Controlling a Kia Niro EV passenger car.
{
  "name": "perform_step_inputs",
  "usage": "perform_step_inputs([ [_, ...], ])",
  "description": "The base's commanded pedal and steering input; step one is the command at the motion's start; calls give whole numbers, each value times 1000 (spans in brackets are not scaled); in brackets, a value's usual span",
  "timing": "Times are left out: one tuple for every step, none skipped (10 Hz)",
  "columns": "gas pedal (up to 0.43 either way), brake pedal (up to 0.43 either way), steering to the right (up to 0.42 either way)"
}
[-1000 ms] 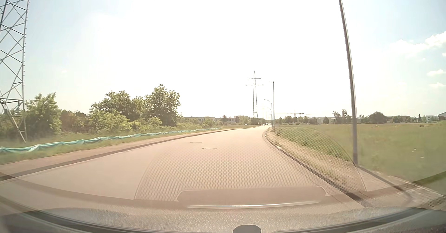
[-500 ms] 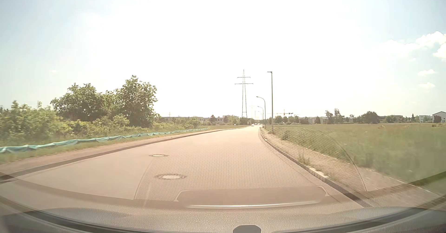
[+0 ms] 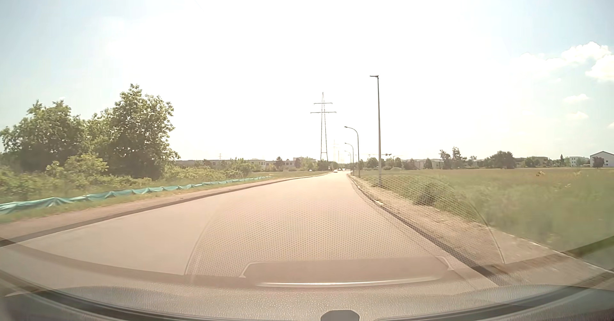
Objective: Follow the waypoints while adhering to traffic rules and regulations
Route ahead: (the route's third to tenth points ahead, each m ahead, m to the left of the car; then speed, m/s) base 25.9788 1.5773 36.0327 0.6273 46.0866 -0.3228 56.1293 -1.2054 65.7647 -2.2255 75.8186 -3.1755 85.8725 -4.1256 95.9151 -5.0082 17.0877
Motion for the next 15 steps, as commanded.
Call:
perform_step_inputs([
  [157,0,14],
  [130,0,14],
  [110,0,14],
  [110,0,13],
  [87,0,12],
  [59,0,10],
  [59,0,10],
  [47,0,10],
  [20,0,10],
  [20,0,10],
  [20,0,11],
  [20,0,11],
  [20,0,11],
  [20,0,11],
  [20,0,11],
])
